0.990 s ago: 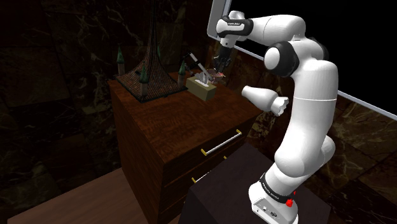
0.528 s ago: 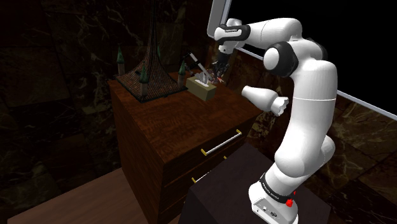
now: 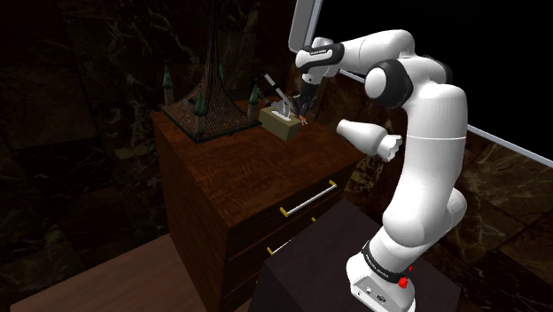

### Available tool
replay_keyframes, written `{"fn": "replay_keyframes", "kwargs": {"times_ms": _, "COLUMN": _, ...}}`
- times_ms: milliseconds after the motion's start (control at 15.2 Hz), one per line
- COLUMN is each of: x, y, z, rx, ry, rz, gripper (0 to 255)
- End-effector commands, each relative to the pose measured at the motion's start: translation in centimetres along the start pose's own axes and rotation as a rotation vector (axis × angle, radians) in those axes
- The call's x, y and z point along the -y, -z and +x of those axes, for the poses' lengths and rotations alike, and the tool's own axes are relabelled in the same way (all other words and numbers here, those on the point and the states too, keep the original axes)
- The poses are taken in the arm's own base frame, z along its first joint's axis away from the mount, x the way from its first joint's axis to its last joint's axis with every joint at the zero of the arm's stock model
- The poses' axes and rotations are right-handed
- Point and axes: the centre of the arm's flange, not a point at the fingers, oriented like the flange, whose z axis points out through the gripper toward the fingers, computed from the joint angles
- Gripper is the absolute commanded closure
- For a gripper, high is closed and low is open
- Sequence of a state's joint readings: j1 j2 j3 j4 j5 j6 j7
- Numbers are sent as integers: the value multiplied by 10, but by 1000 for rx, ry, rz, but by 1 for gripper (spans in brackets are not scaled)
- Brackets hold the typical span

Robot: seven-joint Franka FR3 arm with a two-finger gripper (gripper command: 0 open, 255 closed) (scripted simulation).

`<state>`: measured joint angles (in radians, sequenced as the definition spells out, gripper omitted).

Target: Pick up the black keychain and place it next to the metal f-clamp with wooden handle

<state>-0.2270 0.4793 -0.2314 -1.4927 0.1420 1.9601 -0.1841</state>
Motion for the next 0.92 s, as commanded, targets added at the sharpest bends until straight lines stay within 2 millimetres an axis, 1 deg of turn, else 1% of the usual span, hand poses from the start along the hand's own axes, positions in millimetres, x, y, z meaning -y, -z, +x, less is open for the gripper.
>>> {"fn": "replay_keyframes", "kwargs": {"times_ms": 0, "x": -1, "y": -12, "z": 0, "rx": 3, "ry": 0, "rz": 0, "gripper": 255}}
{"fn": "replay_keyframes", "kwargs": {"times_ms": 528, "x": -2, "y": -54, "z": 0, "rx": 3, "ry": 0, "rz": 0, "gripper": 255}}
{"fn": "replay_keyframes", "kwargs": {"times_ms": 858, "x": -2, "y": -54, "z": 0, "rx": 3, "ry": 0, "rz": 0, "gripper": 255}}
